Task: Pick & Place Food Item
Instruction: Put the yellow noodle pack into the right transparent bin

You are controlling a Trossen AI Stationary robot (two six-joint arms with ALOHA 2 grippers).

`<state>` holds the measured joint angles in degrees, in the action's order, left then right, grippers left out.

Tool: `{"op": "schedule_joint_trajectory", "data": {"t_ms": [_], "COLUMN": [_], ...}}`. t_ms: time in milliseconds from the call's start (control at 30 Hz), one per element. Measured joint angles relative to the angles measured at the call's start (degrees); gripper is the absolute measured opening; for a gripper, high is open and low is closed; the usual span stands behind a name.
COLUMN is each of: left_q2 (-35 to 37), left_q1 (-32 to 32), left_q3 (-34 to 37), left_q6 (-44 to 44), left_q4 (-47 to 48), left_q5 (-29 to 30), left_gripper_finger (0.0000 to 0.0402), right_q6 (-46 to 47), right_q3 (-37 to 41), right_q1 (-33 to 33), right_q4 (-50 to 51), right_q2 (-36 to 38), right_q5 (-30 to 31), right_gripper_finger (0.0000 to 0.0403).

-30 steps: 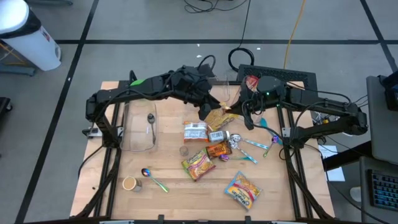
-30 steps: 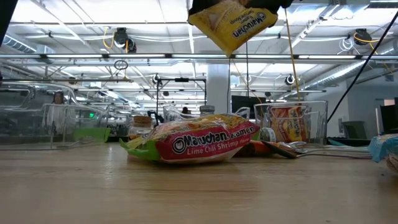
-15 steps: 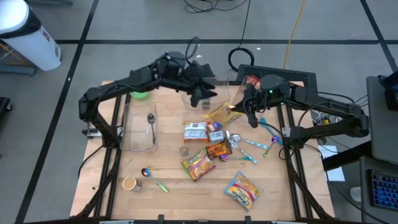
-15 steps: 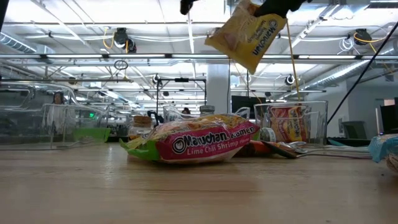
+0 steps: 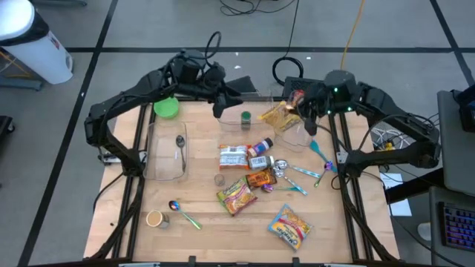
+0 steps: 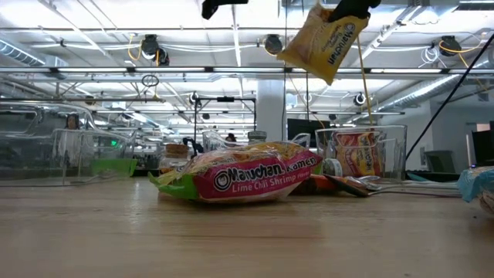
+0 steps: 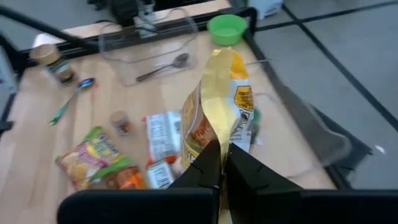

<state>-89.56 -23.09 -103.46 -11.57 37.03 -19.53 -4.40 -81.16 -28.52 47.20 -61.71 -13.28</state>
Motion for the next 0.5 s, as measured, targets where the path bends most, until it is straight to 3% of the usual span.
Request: {"op": "schedule_joint_trajectory", "data": {"t_ms": [300, 500], "left_q2": [0.9, 4.4], "left_q1": [-3.0, -7.7], "left_q3": [0.0, 0.0], "left_q6": [5.3, 6.5], "left_q4": [7.6, 10.3], "left_q5": [-0.2, -1.8], "left_gripper_finger": [0.0189, 0.0189], "right_q6": [0.0, 1.2], "right_q3": [-0.9, -0.9], "right_q1": [-11.7, -16.1], "right_q4": [1.0, 2.5], "right_q2": [-1.8, -2.6], "right_q5": [-0.2, -2.8], "right_gripper_finger": [0.0, 0.0]}}
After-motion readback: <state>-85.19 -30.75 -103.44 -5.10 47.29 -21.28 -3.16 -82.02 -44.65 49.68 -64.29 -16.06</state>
